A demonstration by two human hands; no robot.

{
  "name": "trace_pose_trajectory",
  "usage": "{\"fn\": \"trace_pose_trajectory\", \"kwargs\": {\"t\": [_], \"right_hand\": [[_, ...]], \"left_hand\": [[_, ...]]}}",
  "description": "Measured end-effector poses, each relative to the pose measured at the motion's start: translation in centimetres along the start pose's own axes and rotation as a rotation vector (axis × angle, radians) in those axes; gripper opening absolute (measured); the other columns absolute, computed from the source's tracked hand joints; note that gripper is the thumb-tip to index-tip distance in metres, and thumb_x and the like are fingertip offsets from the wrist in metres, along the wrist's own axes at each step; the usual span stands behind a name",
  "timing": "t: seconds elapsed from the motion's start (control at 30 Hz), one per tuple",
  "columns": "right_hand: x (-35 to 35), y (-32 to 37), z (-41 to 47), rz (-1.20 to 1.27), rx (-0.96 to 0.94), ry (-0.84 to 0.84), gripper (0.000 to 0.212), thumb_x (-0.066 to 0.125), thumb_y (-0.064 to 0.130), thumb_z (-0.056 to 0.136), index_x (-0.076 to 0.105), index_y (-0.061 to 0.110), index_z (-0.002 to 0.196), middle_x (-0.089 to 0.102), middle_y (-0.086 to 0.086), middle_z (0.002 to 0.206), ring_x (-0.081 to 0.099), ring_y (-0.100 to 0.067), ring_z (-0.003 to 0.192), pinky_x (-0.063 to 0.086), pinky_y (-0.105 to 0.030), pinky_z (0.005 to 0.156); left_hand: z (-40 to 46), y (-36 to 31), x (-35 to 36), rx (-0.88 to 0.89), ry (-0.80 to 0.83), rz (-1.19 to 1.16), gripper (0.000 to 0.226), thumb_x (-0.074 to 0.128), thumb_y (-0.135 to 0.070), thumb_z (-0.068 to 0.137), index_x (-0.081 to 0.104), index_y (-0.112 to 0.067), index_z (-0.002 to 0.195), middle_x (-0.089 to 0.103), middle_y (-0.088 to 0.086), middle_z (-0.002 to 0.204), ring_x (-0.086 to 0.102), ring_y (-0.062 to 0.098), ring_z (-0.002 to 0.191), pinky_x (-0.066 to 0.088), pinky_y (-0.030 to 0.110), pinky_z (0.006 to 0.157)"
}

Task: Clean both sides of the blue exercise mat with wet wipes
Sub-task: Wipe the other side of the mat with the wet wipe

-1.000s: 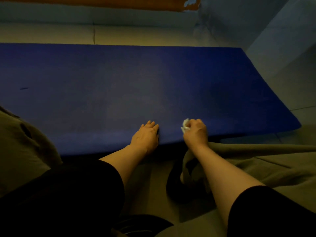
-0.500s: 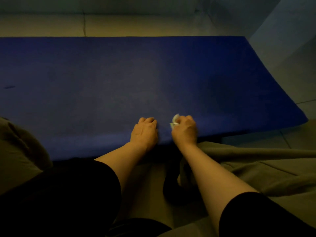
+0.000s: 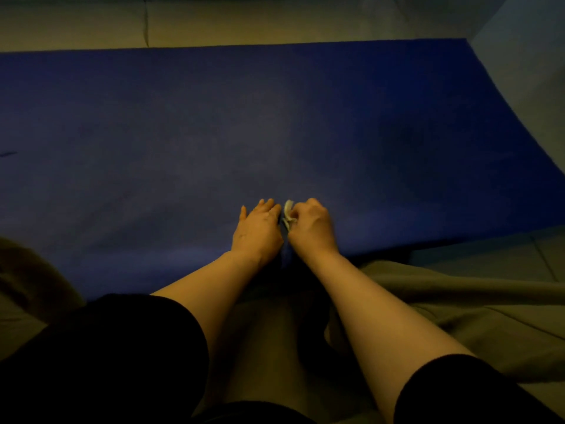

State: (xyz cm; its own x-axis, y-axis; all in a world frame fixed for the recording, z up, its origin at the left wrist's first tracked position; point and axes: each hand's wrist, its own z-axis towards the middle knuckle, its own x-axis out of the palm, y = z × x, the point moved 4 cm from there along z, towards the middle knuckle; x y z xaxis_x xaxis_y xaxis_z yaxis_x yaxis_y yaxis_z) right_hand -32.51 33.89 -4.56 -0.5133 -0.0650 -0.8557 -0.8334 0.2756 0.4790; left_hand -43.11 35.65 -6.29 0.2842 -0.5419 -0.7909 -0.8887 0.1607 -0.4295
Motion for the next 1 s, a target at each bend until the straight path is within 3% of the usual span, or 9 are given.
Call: {"fn": "trace_pose_trajectory", "kwargs": {"t": [0.13,0.27,0.33,0.47,0.6,0.73,0.87,1.0], "right_hand": [[-0.9,-2.1,1.7,-0.02,0.064,-0.068,0.026,0.067,0.025,0.084,0.066,0.001,0.094,0.06,-0.022,0.101,0.055,-0.038,0.093,0.039,-0.037,0.076],[-3.5,-4.9,3.1,-0.066,0.227,-0.214,0.022,0.064,0.02,0.087,0.064,0.001,0.097,0.056,-0.023,0.105,0.054,-0.04,0.094,0.038,-0.038,0.077],[-2.5,-3.5,3.0,-0.084,0.166,-0.158,0.019,0.059,0.015,0.088,0.064,0.001,0.1,0.054,-0.022,0.107,0.054,-0.039,0.094,0.036,-0.036,0.077],[1.0,-0.1,2.6,-0.024,-0.063,0.026,0.018,0.063,0.019,0.085,0.065,0.001,0.088,0.054,-0.02,0.099,0.055,-0.039,0.086,0.031,-0.033,0.064],[-1.0,-2.6,5.0,-0.042,0.03,-0.068,0.027,0.069,0.025,0.083,0.068,0.0,0.094,0.058,-0.022,0.103,0.056,-0.037,0.093,0.039,-0.035,0.077],[-3.8,-5.3,6.5,-0.081,0.161,-0.176,0.027,0.064,0.025,0.088,0.067,-0.001,0.086,0.055,-0.023,0.106,0.056,-0.039,0.09,0.04,-0.034,0.072],[-1.1,-1.5,5.5,-0.082,-0.092,-0.217,0.024,0.058,0.012,0.09,0.066,-0.005,0.075,0.057,-0.028,0.083,0.058,-0.043,0.067,0.04,-0.036,0.055],[1.6,-0.6,5.5,-0.048,-0.129,-0.02,0.021,0.063,0.019,0.087,0.066,-0.001,0.092,0.056,-0.023,0.097,0.055,-0.039,0.083,0.036,-0.037,0.065]], "left_hand": [[0.4,0.2,0.0,-0.006,-0.05,-0.001,0.05,0.037,-0.017,0.102,0.027,-0.012,0.151,0.02,0.007,0.16,0.014,0.022,0.148,0.002,0.047,0.12],[0.8,0.5,-0.1,0.019,-0.077,0.02,0.051,0.038,-0.021,0.102,0.028,-0.012,0.151,0.023,0.007,0.159,0.022,0.026,0.144,0.014,0.046,0.119],[0.9,0.5,0.2,0.011,-0.073,0.063,0.052,0.039,-0.023,0.102,0.027,-0.013,0.152,0.023,0.006,0.159,0.024,0.027,0.144,0.017,0.045,0.118],[1.3,0.5,-0.1,-0.012,-0.08,0.071,0.053,0.044,-0.024,0.098,0.034,-0.015,0.148,0.027,0.007,0.157,0.028,0.028,0.141,0.022,0.042,0.116],[1.7,0.6,-1.5,-0.017,-0.102,0.092,0.053,0.053,-0.028,0.094,0.041,-0.013,0.143,0.031,0.006,0.155,0.032,0.03,0.137,0.026,0.04,0.114],[2.5,1.3,-2.1,-0.072,-0.06,0.123,0.066,0.05,-0.041,0.096,0.026,-0.014,0.151,0.016,0.005,0.161,0.013,0.025,0.147,0.011,0.047,0.12],[2.7,1.9,-1.1,-0.093,0.025,0.157,0.071,0.043,-0.046,0.099,0.011,-0.017,0.155,0.004,0.004,0.163,0.002,0.023,0.149,0.004,0.051,0.119],[3.0,1.9,-1.2,-0.1,0.001,0.171,0.076,0.05,-0.048,0.096,0.013,-0.018,0.154,0.008,0.005,0.162,0.009,0.025,0.148,0.011,0.05,0.119]]}}
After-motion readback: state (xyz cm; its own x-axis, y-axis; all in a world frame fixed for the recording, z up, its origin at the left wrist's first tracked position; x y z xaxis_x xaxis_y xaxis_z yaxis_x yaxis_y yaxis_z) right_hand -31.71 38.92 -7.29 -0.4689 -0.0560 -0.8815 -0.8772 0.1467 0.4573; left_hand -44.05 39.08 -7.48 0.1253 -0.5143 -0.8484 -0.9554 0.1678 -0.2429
